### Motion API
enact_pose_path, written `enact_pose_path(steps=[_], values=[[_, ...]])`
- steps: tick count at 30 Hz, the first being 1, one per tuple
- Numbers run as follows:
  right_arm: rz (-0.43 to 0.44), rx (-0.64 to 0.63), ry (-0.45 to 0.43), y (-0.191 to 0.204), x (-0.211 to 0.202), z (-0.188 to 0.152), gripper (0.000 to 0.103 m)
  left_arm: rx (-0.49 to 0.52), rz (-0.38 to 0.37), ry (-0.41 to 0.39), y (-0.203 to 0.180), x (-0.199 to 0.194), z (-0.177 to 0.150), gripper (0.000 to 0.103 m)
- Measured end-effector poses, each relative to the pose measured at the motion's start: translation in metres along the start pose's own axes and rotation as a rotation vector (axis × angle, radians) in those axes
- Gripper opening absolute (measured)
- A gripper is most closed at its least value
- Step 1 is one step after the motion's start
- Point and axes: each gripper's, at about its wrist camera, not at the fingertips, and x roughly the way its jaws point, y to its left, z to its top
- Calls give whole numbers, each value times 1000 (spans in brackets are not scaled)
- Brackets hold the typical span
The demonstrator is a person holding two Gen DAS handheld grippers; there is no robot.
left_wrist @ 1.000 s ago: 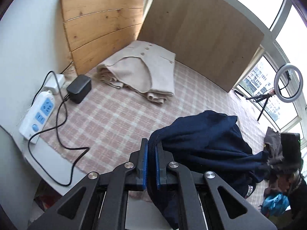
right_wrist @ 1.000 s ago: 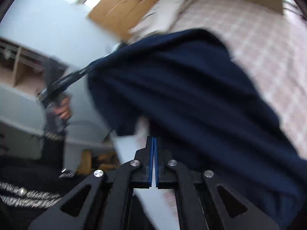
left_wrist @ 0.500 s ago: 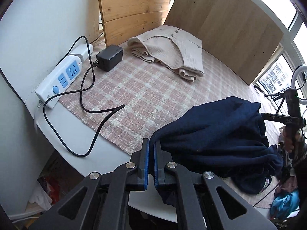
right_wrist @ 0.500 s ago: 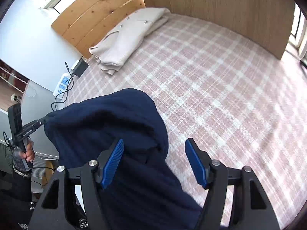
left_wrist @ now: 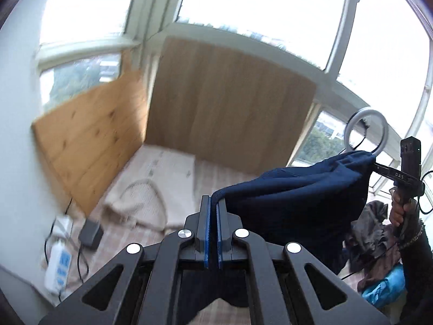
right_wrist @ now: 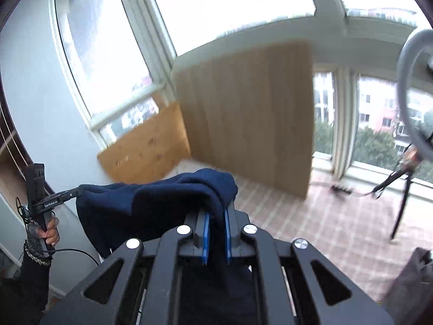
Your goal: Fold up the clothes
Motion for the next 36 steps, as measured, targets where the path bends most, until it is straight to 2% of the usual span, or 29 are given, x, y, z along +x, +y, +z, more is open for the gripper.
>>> enact_pose_path(steps=[4,6,9,11,15,17,18,21,22,24,27,28,30,31,33,35,36], values=[[-144,-116,-235,44,-133,45,8,137,-120,-163,-51,-43,75,3],[-183,-146,-305,70,-184,54,8,179,-176,-218,-65,-65,100,3],[-245,-206,-343,106,-228,61,8,223,-225,-270,-74,-93,121,3],[-279,-249,-354,126,-238,58,8,248,-222,-299,-74,-107,127,3],[-333,-314,-355,149,-228,49,8,247,-200,-309,-58,-116,132,3],[-359,-329,-323,148,-211,49,8,236,-193,-301,-48,-115,132,3],[-344,-314,-273,141,-193,39,8,233,-185,-290,-43,-111,129,3],[-267,-244,-98,113,-129,-5,8,221,-149,-231,-26,-88,105,3],[-242,-220,-40,104,-108,-19,8,216,-123,-179,-18,-70,87,3],[-190,-172,76,85,-66,-48,12,174,-82,-19,6,-19,37,3],[-100,-52,481,54,21,-154,18,107,-14,223,43,54,-39,3],[-91,-32,573,45,40,-187,18,80,18,308,56,76,-70,3],[-125,18,619,22,55,-224,18,26,81,462,81,114,-128,3],[-146,44,634,11,61,-241,18,3,106,502,92,122,-148,3],[-170,102,624,-15,66,-247,18,-49,146,541,111,131,-171,3],[-206,130,598,-34,74,-242,26,-103,148,549,125,129,-178,3],[-198,126,593,-38,80,-239,35,-115,147,546,127,127,-178,3]])
